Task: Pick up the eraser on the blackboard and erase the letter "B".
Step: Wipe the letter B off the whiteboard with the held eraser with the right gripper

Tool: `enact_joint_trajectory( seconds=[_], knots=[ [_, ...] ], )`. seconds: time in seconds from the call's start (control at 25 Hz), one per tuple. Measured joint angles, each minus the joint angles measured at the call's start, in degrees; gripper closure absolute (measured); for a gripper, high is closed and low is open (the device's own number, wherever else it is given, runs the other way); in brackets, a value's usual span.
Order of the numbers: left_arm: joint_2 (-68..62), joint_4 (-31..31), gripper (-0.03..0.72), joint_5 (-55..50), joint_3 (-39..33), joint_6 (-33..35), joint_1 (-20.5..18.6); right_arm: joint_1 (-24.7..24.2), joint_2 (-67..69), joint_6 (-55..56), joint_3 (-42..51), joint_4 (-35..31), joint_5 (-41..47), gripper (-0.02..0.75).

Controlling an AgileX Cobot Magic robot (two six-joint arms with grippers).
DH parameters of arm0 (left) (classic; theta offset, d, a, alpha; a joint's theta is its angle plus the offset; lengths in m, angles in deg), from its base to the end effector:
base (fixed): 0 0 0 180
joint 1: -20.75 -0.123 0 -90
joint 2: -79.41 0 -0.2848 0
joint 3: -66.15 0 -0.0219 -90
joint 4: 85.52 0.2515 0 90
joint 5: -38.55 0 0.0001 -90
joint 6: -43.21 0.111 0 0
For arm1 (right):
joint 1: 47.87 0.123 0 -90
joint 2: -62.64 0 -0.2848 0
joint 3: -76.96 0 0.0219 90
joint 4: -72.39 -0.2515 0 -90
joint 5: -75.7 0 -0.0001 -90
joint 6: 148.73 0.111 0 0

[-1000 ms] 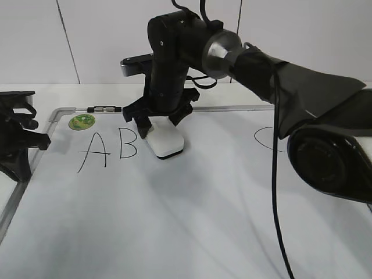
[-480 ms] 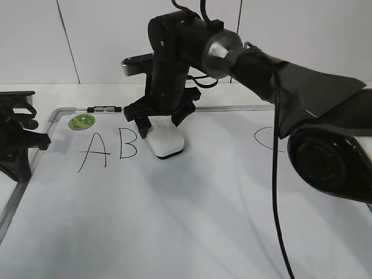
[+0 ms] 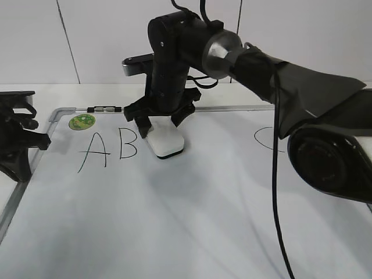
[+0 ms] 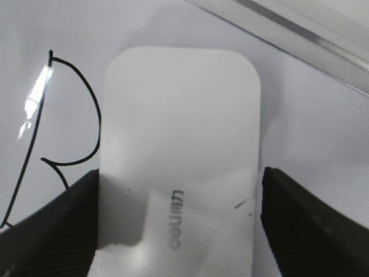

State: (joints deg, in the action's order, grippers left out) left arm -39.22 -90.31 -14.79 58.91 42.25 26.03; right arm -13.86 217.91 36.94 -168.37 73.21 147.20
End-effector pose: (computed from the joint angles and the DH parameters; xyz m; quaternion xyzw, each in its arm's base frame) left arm 0.3525 -0.0401 0.1326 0.0130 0.9993 -0.0340 0.0050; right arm 0.4529 0.3038 0.1591 -0.2427 0.9566 0.0481 0.1541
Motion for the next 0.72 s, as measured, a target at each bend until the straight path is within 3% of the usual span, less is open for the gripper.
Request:
enact_joint_trajectory(
  seconds=[0.72],
  knots=[
    [0.0,0.0,0.668,0.0,0.0,0.1,0.0,0.0,0.35,0.08,0.0,-0.22,-0.27,0.141]
  ],
)
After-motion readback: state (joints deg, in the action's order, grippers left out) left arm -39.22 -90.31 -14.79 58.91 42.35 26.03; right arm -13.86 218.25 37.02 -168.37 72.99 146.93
